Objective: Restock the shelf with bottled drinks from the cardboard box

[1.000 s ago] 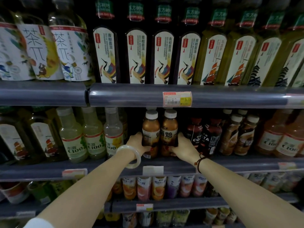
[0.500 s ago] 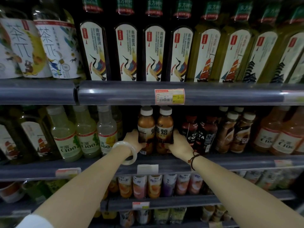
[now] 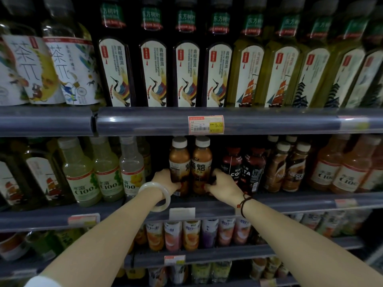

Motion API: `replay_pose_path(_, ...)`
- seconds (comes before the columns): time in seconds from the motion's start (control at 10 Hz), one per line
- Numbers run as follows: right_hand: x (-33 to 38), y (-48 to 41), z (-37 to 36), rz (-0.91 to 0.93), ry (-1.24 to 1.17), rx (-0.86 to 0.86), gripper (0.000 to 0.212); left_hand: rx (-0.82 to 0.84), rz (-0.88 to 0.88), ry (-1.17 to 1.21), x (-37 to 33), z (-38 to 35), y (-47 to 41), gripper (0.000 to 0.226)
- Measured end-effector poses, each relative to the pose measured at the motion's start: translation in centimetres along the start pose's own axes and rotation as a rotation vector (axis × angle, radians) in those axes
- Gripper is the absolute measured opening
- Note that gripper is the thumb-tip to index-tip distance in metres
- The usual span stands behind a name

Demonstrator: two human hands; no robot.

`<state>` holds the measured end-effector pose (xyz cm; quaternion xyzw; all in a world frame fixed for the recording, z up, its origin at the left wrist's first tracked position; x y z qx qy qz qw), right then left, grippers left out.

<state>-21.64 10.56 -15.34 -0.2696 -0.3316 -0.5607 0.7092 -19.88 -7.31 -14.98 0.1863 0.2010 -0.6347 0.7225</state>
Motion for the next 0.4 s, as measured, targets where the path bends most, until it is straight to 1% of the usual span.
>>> replay_pose_path(0.1, 0.2, 0.9, 0.5, -0.012, 0.022, -0.002, 0.037, 0.007, 0.017, 0.005, -0.3, 0.4, 0.9, 0.034)
replay_pose_path(0.2, 0.1, 1.8, 0.9, -0.011, 0.062, -0.004, 0.037, -0.001, 0.026, 0.001, -0.4, 0.5, 1.8, 0.026)
replay_pose_path(0.3, 0.0, 2.9, 1.3, -0.016, 0.091, 0.012, 0.035, 0.008, 0.021, 0.015, -0.9, 0.8, 3.0, 0.013)
replay_pose_path(0.4, -0.6, 3.5, 1.9, -0.023, 0.113, 0.022, 0.029, 0.012, 0.009, 0.017, -1.8, 0.9, 4.2, 0.012)
Point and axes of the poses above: each hand's wrist, its own y-axis away from the middle knuckle, its own z-axis out of the back of the hand, x = y × z, the point moved 8 cm from there along -y, towards the middle knuckle, and after that the axes turned 5 degrees about -y, right-handed, at the moved point
